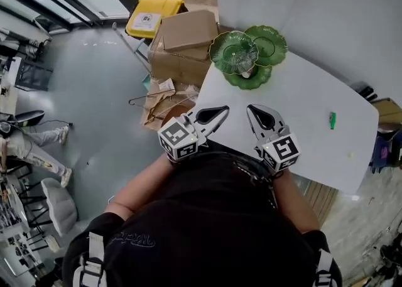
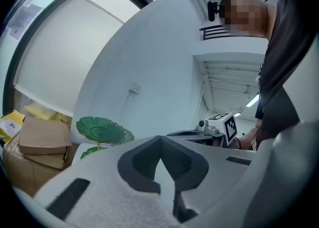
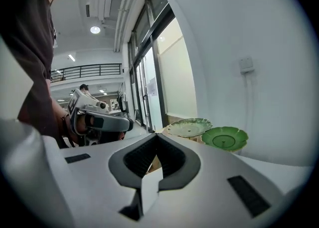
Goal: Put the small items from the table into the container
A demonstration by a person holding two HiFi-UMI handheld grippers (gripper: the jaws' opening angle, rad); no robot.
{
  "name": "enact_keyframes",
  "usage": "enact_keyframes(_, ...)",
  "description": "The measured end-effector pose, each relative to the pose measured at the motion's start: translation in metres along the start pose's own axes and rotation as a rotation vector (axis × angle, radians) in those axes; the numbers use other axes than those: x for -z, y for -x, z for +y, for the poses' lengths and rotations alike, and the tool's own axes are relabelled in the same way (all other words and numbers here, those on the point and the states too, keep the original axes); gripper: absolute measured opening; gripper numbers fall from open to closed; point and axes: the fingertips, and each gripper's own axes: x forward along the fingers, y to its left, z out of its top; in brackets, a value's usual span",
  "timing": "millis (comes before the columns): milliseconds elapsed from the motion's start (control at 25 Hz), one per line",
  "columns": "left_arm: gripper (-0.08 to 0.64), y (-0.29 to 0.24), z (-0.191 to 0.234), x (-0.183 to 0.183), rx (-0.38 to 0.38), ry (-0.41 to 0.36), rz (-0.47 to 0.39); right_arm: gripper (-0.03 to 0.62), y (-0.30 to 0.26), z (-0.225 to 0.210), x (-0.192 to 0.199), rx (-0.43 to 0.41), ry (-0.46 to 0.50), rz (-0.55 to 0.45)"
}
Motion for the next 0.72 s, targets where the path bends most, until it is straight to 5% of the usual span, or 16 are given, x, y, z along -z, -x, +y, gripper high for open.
enact_keyframes(440, 0.003, 0.038, -0.018, 0.007, 0.316, -0.015, 0.115, 0.017, 0.025, 0.063, 0.022, 0.35, -0.15, -0.075)
enact_keyframes(720, 0.004, 0.025, -0.078, 0.049, 0.548, -0.002, 0.216, 0.017, 0.098, 0.079, 0.06, 0.591, -0.232, -0.096)
